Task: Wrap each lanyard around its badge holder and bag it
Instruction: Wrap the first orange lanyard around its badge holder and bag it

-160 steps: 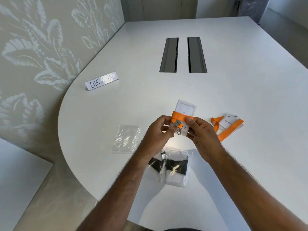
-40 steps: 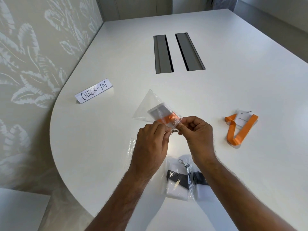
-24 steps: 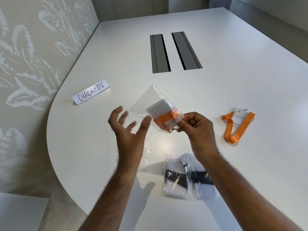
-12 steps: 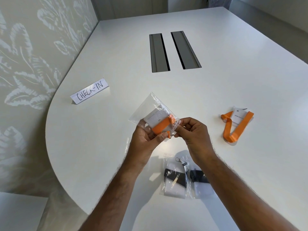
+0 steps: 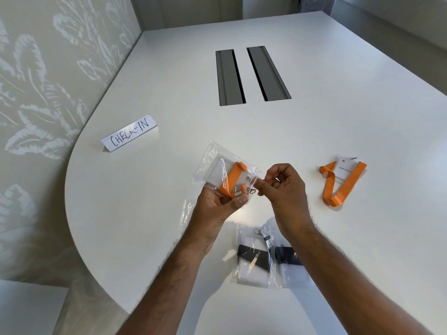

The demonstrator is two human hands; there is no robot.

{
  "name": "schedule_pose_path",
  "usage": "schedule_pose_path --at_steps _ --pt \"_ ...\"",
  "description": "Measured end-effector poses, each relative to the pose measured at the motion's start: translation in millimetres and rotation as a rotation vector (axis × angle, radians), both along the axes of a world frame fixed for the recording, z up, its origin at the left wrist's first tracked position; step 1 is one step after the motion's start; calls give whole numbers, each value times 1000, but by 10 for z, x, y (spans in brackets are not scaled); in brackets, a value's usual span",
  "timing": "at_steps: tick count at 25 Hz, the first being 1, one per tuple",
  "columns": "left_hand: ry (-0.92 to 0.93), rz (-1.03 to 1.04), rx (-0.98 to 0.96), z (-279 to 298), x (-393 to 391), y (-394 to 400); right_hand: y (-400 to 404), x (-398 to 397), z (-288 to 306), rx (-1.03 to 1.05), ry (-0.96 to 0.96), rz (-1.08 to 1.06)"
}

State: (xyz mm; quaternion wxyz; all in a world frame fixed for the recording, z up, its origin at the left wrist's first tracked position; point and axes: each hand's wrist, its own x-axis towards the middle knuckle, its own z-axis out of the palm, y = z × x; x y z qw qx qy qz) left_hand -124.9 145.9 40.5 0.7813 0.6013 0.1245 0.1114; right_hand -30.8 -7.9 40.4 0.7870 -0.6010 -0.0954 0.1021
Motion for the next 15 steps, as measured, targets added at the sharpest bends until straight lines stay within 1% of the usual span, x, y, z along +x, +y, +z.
schedule_pose_path --at_steps 5,10,13,15 --pt "-18 -50 -92 -1 22 -76 9 10 68 -129 -58 -22" --pt "25 -125 -163 43 0 -68 -103 118 179 -373 -256 117" --pt "80 -126 -203 28 -10 -96 -161 127 202 -580 -380 84" --pt "146 -62 -191 9 -21 -126 -192 115 216 -715 -446 30"
